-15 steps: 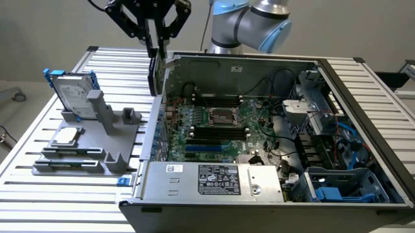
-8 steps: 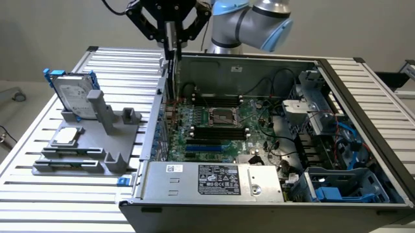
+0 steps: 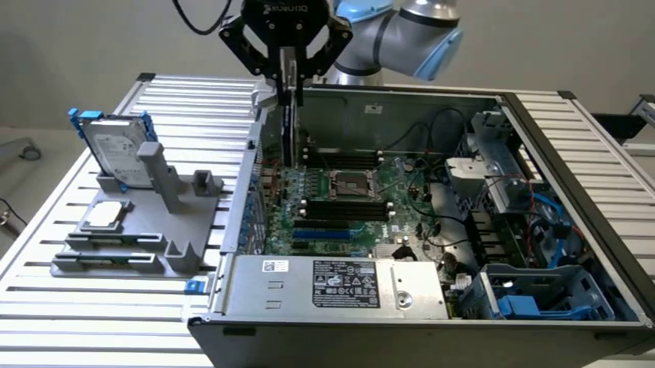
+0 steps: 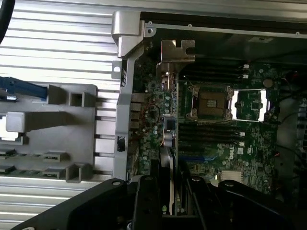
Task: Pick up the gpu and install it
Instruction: 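Pick up the gpu and move the gpu toward the slot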
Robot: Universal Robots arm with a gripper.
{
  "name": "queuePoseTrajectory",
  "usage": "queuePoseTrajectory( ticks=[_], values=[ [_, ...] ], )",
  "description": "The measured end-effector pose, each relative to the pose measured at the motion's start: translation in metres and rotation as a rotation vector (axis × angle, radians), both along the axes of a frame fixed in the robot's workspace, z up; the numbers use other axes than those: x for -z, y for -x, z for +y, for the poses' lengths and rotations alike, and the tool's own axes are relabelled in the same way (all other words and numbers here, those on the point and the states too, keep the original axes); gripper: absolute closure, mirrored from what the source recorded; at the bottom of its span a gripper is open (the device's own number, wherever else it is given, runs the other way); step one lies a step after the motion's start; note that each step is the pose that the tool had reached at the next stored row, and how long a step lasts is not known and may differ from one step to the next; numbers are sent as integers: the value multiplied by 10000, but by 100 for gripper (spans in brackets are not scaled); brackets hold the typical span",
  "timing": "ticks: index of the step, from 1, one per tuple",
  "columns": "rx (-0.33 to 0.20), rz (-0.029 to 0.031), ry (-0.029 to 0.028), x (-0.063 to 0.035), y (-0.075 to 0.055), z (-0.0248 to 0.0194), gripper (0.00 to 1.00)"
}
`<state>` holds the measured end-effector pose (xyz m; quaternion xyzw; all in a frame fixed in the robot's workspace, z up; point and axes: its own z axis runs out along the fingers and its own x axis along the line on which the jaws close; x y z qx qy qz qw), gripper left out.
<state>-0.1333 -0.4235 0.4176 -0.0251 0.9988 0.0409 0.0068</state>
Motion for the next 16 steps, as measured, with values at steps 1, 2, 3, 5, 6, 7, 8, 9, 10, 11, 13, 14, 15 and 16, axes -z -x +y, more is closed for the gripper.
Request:
queuePoseTrajectory(
  ticks=[1, 2, 3, 5, 6, 7, 8, 9, 10, 11, 13, 14, 15, 16],
  values=[
    [0, 0, 0, 16, -27, -6, 73],
    [-1, 0, -1, 32, -55, -12, 73],
    [-1, 0, 0, 47, -81, -18, 73],
    [0, 1, 0, 79, -135, -30, 73],
    [0, 0, 0, 95, -163, -35, 73],
    [-1, 0, 0, 114, -195, -41, 73],
    [-2, 0, 0, 131, -225, -46, 73],
    [-1, 0, 0, 149, -256, -51, 73],
    [0, 0, 0, 168, -288, -56, 73],
    [-1, 0, 0, 186, -319, -60, 73],
    [-1, 0, -1, 222, -376, -70, 73],
    [-1, 0, 0, 240, -403, -74, 73],
    [0, 0, 0, 258, -429, -78, 73],
    [0, 0, -1, 276, -456, -83, 73]
  ],
)
